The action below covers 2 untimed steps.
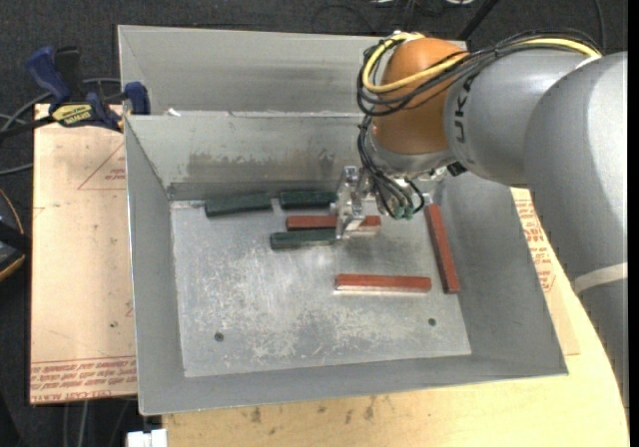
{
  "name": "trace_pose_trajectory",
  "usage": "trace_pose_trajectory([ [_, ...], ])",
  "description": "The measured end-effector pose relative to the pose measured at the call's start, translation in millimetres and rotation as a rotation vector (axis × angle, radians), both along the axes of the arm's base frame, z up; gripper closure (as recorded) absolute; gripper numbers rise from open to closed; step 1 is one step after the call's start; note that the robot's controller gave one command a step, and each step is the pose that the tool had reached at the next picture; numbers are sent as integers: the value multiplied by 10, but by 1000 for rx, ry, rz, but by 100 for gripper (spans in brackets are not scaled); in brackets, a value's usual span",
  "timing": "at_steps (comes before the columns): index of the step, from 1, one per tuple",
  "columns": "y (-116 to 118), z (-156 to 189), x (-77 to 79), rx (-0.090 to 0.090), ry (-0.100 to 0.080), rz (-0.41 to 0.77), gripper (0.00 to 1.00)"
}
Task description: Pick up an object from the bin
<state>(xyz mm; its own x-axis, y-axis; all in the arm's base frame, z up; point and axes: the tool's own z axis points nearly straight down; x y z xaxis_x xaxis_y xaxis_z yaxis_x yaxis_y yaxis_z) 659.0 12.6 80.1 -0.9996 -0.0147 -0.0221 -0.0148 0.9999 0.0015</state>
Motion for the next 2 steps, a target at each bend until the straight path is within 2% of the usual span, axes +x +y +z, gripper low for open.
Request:
trace_pose_trajectory([
  [2, 1, 0, 0, -1, 0, 1, 100],
])
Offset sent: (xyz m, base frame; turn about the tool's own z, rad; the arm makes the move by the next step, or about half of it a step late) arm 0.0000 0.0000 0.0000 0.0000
